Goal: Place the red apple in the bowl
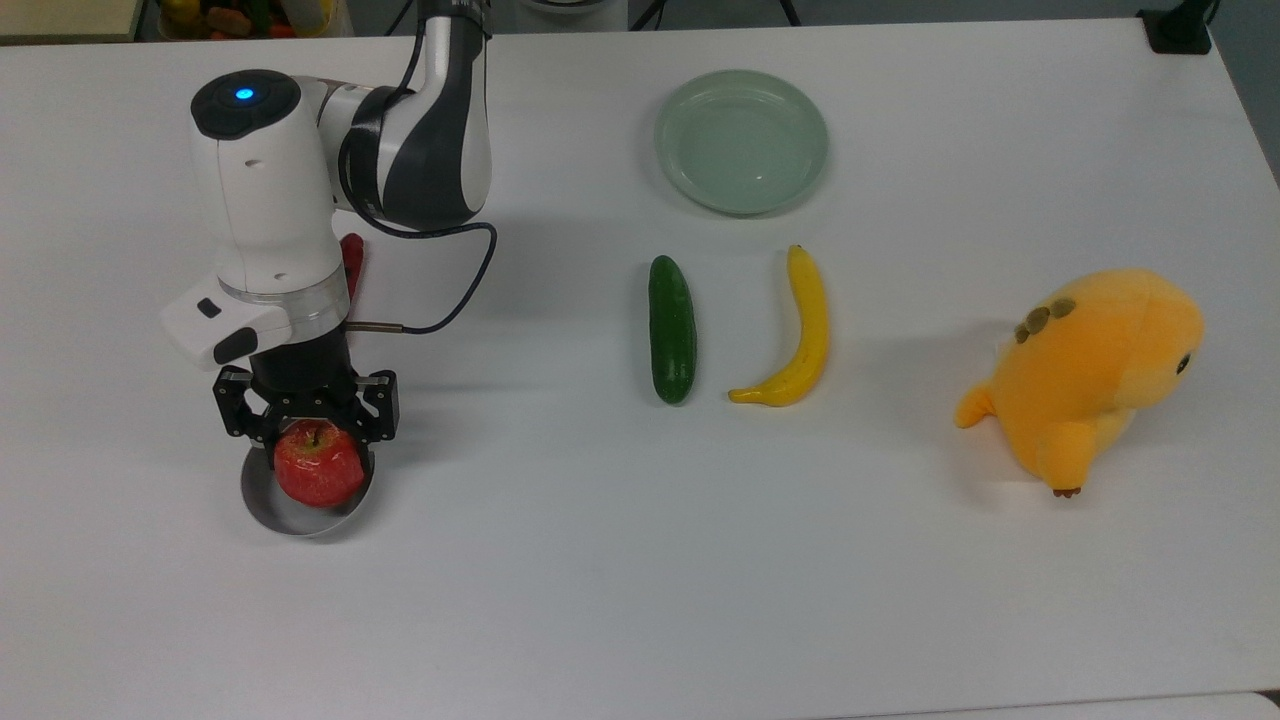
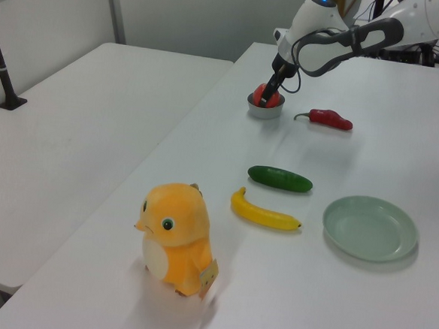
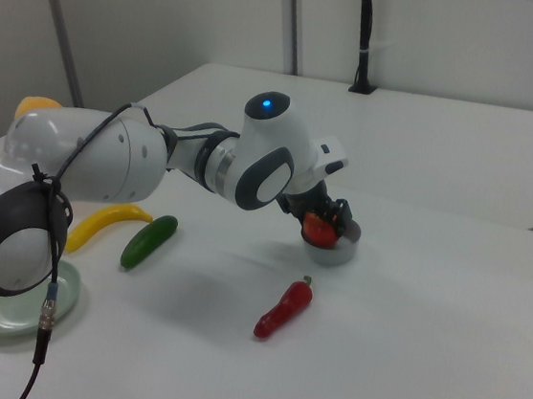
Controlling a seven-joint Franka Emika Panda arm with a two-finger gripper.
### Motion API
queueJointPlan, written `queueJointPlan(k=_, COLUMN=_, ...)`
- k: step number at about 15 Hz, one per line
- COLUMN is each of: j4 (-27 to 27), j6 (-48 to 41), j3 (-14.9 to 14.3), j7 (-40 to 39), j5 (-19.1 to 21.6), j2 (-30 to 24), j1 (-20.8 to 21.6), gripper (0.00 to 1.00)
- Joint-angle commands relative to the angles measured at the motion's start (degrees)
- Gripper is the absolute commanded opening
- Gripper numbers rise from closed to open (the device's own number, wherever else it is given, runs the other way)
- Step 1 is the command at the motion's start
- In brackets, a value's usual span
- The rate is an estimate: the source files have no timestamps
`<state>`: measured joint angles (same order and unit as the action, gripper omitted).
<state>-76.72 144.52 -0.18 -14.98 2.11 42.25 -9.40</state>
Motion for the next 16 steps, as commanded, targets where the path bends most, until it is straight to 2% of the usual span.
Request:
queueJointPlan(k=1, j4=0.96, j6=0.85, j3=-0.26, j7=-0.58, j5=1.05, j2=0.65, j1=0.26, gripper=0.64)
queueJointPlan(k=2, j4=0.96, j6=0.85, j3=-0.35, j7=-0.58, j5=1.05, j2=0.65, j1=0.26, gripper=0.75)
queueJointPlan(k=3, j4=0.96, j6=0.85, j3=-0.35, j7=-0.58, j5=1.05, j2=0.65, j1=0.35, gripper=0.80)
queueJointPlan(k=5, j4=0.96, j6=0.85, j3=-0.35, j7=-0.49, j5=1.05, j2=0.65, j1=0.43, gripper=0.96)
queueJointPlan(k=6, j4=0.96, j6=0.85, j3=-0.35, j7=-0.66, j5=0.96, j2=0.65, j1=0.35, gripper=1.00)
queueJointPlan(k=12, j4=1.05, j6=0.85, j3=-0.35, j7=-0.84, j5=0.61, j2=0.38, j1=0.43, gripper=1.00)
queueJointPlan(k=16, j4=0.61, j6=-0.29, j3=-0.61, j7=-0.58, j5=0.78, j2=-4.00, j1=0.26, gripper=1.00)
